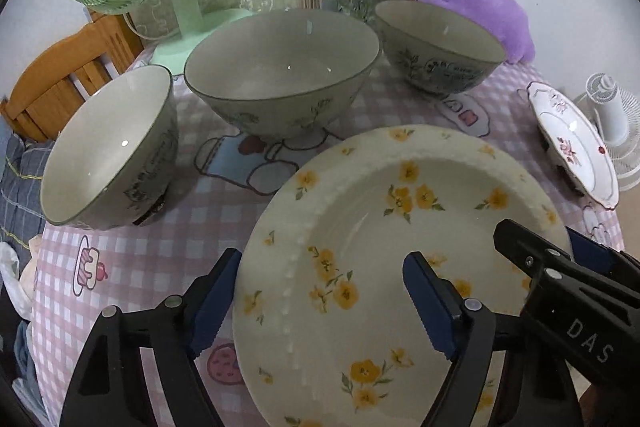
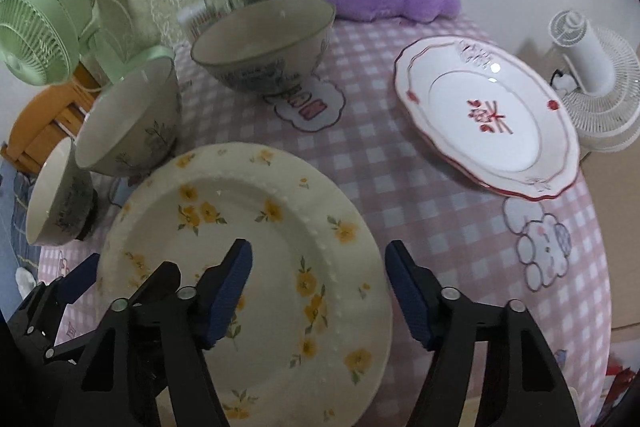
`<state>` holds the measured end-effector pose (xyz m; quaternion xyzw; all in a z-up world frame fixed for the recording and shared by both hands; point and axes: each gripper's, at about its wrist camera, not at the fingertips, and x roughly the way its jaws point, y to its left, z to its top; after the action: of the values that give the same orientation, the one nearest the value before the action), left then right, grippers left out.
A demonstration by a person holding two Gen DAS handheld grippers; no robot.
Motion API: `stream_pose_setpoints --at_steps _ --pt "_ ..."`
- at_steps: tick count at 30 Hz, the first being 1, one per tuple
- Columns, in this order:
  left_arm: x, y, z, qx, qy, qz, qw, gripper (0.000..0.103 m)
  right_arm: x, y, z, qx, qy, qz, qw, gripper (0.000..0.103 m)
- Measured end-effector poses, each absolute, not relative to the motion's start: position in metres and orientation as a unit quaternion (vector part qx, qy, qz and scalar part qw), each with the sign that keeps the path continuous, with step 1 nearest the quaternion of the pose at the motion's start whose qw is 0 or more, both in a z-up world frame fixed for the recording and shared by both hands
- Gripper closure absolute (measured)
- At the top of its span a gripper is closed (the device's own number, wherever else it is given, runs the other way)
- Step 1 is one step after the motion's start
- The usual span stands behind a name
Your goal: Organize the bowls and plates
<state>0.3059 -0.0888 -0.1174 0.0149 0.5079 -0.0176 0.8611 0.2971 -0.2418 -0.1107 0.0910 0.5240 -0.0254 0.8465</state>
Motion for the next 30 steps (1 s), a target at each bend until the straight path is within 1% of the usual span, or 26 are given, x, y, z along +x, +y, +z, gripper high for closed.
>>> stream_pose_setpoints --at_steps 7,9,14,28,29,30 --pt "0.31 -0.088 -0.123 0.009 0.519 -0.022 0.855 0.022 0.302 -0.24 -0.12 0.083 0.532 -0.04 0.841 0.036" --pt "0.309 -0.085 -0.122 0.008 0.523 -0.029 0.852 0.025 0.303 -0.237 -0.119 0.078 0.534 -0.041 0.841 0.036" --pt "0.305 -0.069 -0.12 0.008 0.534 -0.03 0.845 0.026 0.295 -0.231 -0.117 0.083 0.544 -0.038 0.834 0.035" --pt "0.243 -0.004 -0.121 0.0 0.555 -0.021 0.831 0.026 0.24 -0.167 -0.113 0.089 0.571 0.006 0.816 0.036" --pt "0.239 -0.001 -0.121 0.001 0.554 -0.021 0.832 0.027 0.236 -0.162 -0.113 0.088 0.573 0.009 0.815 0.036" --pt "0.236 0.001 -0.12 -0.001 0.551 -0.023 0.834 0.031 0.234 -0.16 -0.114 0.087 0.573 0.009 0.815 0.039"
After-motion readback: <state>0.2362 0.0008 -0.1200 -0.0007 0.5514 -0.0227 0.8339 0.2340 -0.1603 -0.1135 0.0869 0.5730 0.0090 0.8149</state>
